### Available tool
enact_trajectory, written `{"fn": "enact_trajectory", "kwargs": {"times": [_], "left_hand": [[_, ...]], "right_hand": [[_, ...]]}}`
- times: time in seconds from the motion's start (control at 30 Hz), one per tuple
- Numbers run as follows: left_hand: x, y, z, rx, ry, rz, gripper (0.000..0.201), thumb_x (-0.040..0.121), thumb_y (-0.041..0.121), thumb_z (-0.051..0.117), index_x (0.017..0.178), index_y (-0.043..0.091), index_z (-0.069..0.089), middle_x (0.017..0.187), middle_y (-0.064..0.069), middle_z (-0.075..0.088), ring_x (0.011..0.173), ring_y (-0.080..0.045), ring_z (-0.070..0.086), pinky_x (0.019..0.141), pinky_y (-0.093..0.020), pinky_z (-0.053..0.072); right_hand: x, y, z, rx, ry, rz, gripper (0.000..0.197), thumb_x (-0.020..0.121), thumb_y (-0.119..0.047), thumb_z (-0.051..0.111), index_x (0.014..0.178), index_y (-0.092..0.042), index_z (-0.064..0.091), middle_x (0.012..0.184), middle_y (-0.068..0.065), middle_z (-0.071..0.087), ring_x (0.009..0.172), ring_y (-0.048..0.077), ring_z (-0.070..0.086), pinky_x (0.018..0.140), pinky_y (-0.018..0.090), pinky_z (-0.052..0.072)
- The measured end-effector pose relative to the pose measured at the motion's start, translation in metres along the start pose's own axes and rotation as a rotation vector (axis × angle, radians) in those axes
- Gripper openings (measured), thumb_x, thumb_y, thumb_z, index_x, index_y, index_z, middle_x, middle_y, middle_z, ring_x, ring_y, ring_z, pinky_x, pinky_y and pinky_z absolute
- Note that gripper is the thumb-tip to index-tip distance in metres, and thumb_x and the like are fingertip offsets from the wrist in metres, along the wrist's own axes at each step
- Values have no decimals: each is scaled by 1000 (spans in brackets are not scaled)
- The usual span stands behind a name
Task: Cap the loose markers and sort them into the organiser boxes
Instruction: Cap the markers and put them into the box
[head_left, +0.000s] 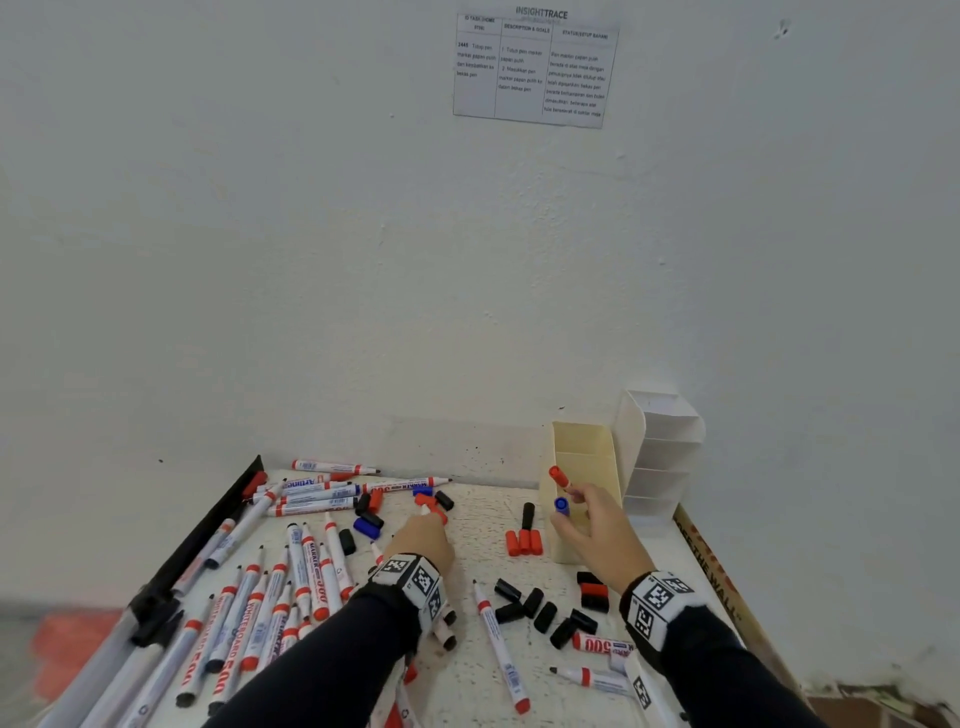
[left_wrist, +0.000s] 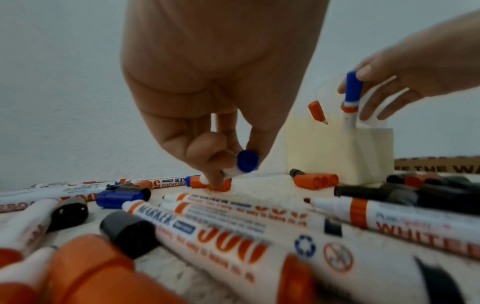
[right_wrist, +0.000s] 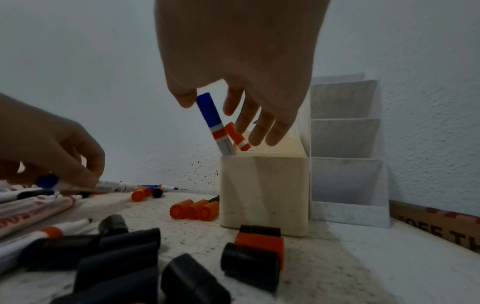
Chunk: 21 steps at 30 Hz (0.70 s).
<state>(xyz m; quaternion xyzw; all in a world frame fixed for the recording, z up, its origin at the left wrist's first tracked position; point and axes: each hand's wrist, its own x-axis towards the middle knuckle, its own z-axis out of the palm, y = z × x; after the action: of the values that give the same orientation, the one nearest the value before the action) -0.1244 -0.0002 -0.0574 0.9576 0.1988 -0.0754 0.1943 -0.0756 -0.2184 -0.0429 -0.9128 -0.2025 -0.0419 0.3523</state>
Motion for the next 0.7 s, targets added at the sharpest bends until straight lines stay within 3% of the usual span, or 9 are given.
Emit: {"fn": "enact_trajectory", "kwargs": {"times": [0.13, 0.23, 0.3, 0.37, 0.43, 0.5, 0.57, 0.63, 0.7], "left_hand": [[-6, -11, -17, -108, 53, -16, 24, 90, 13, 48, 113, 10, 55, 117, -7, 58, 106, -22, 59, 89, -28, 49], [-14, -29, -32, -200, 87, -35, 27, 87, 10, 50, 114, 12, 49, 114, -6, 58, 99, -22, 59, 85, -29, 51], [-19, -46, -44, -229, 98, -55, 35, 86, 11, 52, 120, 13, 43, 115, -7, 59, 96, -21, 59, 82, -29, 50], [-25, -66, -57, -222, 114, -80, 39, 88, 14, 52, 125, 13, 41, 120, -9, 58, 105, -23, 58, 87, -30, 49], [-31, -87, -69, -221, 128, -107, 39, 88, 15, 50, 127, 12, 44, 121, -9, 58, 105, -22, 59, 85, -28, 49], [-36, -109, -77, -216, 136, -129, 37, 88, 16, 49, 125, 13, 50, 120, -8, 59, 101, -20, 58, 82, -26, 47], [-40, -126, -82, -246, 149, -161, 39, 86, 17, 50, 124, 15, 52, 127, -9, 55, 111, -22, 56, 94, -28, 45], [-42, -140, -84, -315, 155, -172, 40, 85, 15, 52, 125, 14, 53, 128, -10, 54, 111, -24, 57, 98, -31, 45], [-43, -151, -83, -359, 139, -182, 39, 86, 14, 52, 124, 12, 52, 120, -11, 59, 103, -24, 60, 92, -31, 49]], "right_hand": [[-4, -11, 9, -160, 200, -62, 54, 80, -58, 38, 117, -22, 51, 117, -10, 46, 110, 8, 39, 98, 32, 33], [-1, -37, 24, -120, 391, -205, 40, 78, -44, 36, 96, -17, 59, 103, -5, 52, 96, 9, 39, 84, 29, 31], [4, -58, 37, -114, 409, -298, 32, 79, -32, 36, 87, -14, 61, 93, -2, 55, 88, 10, 41, 78, 27, 34], [10, -77, 55, -119, 271, -316, 26, 83, -25, 40, 90, -14, 62, 93, -3, 55, 87, 11, 43, 79, 28, 39], [17, -91, 75, -151, 40, -253, 22, 88, -21, 46, 104, -18, 61, 108, -2, 56, 101, 14, 45, 92, 34, 41], [22, -107, 95, -212, -232, -160, 31, 91, -25, 44, 121, -25, 54, 130, -4, 49, 122, 18, 38, 104, 40, 33], [23, -123, 112, -264, -424, -114, 37, 94, -29, 40, 130, -30, 46, 143, -4, 39, 133, 22, 28, 109, 44, 24], [24, -137, 129, -290, -510, -97, 40, 96, -30, 37, 136, -31, 41, 147, -5, 35, 136, 24, 24, 109, 47, 21], [28, -146, 144, -307, -547, -71, 42, 97, -26, 34, 139, -32, 38, 148, -4, 34, 136, 25, 25, 108, 47, 22]]}}
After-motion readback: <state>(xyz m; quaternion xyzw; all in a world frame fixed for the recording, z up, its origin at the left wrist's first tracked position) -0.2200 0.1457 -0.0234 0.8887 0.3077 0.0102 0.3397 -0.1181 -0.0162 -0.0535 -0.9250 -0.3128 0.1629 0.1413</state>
